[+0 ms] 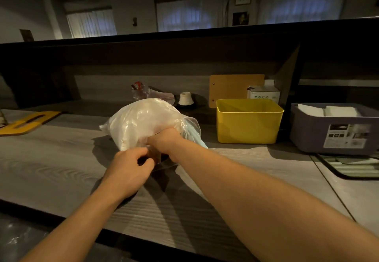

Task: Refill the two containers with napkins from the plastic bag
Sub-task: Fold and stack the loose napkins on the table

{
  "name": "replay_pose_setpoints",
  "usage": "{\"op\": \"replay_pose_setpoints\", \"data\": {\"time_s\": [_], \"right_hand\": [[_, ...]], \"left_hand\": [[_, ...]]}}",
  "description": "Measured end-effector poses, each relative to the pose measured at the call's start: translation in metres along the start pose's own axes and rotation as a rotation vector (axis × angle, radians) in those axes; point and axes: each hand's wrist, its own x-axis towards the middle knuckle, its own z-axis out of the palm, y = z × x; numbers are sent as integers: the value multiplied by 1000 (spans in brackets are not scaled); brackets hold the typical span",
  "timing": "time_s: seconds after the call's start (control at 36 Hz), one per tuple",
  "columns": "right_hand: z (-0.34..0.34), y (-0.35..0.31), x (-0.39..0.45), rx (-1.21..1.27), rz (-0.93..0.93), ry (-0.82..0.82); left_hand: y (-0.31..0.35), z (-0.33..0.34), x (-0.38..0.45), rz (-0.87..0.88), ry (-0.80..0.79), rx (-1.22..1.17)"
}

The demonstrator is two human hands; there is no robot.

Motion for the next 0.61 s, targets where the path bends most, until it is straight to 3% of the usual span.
{"op": "replay_pose_setpoints", "data": {"time_s": [0.19,0.33,0.61], "right_hand": [[-4,-1,-3,8,62,-39],[-15,3,-5,157,127,8],[-27,12,-9,-42,-28,-15]], "left_hand": [[-3,-1,0,-8,24,-75],[-3,-1,-3,43,76,-167],[-1,-2,-4,33,51,-285]]}}
